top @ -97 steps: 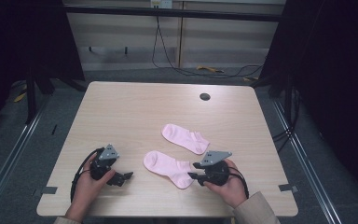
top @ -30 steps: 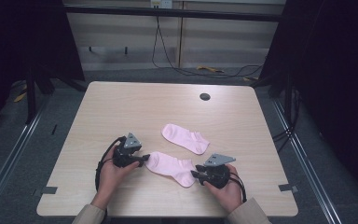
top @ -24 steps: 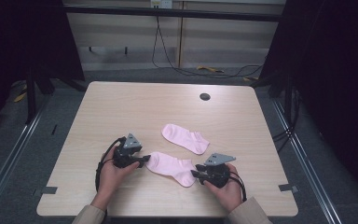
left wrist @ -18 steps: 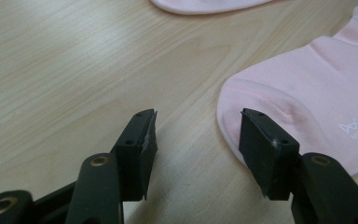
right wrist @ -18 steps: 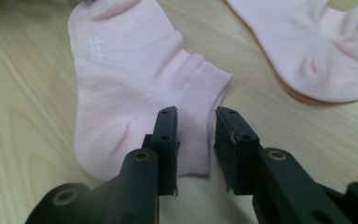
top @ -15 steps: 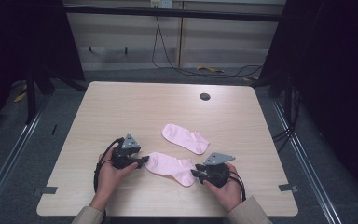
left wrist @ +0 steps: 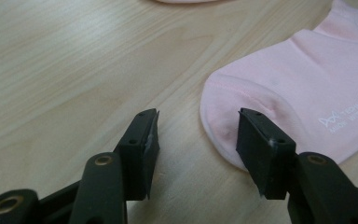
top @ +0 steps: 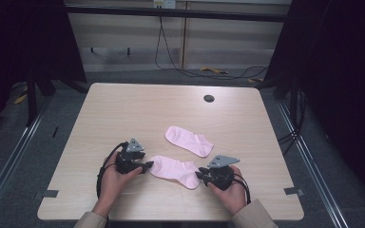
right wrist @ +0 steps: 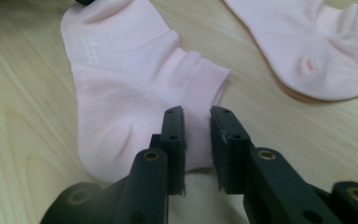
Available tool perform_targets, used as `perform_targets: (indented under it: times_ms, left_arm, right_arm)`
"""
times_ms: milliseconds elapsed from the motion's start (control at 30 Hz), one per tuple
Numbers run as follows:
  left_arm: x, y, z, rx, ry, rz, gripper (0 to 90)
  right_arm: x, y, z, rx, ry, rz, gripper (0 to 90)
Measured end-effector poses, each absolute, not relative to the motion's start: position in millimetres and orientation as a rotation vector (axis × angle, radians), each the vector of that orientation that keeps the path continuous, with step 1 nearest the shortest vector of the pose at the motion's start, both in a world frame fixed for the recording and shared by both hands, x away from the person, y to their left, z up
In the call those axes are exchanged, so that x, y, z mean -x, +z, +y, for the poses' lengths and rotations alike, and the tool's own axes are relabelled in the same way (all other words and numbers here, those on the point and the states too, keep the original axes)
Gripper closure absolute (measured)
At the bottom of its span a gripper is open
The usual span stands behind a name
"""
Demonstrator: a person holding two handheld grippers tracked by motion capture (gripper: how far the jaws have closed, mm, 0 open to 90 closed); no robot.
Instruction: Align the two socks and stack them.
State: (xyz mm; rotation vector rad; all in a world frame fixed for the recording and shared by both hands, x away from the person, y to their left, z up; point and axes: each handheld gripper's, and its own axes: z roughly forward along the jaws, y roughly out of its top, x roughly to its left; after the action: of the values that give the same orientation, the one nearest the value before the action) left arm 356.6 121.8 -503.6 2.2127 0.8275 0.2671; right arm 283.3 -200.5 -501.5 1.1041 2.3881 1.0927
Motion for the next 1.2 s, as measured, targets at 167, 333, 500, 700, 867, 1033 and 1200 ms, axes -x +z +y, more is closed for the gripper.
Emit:
perform_targets:
  times_ms: [167, 333, 500, 700, 867, 1033, 1200]
  left_arm:
    - [-356, -500, 118, -2.255, 0.239, 0.804, 61.8]
    - [-355, -499, 117, -2.249, 0.213, 0.81, 68.3]
    - [-354, -498, 116, -2.261, 0.195, 0.805, 80.8]
    - [-355, -494, 118, -2.233, 0.177, 0.796, 88.5]
    - [-355, -489, 118, -2.218, 0.159, 0.782, 89.8]
    - [-355, -487, 119, -2.211, 0.157, 0.791, 90.0]
    - [-353, -481, 121, -2.197, 0.161, 0.784, 90.0]
  right_arm:
    - [-283, -502, -200, -1.128, 1.113, 2.384, 80.3]
    - [-282, -503, -200, -1.134, 1.124, 2.382, 83.5]
    - [-283, -503, -200, -1.15, 1.127, 2.378, 84.4]
    - [-283, -499, -203, -1.171, 1.166, 2.36, 84.8]
    - [-281, -493, -204, -1.149, 1.186, 2.345, 85.0]
    - [-281, -492, -206, -1.145, 1.188, 2.338, 85.1]
    - [-281, -487, -208, -1.137, 1.202, 2.319, 85.3]
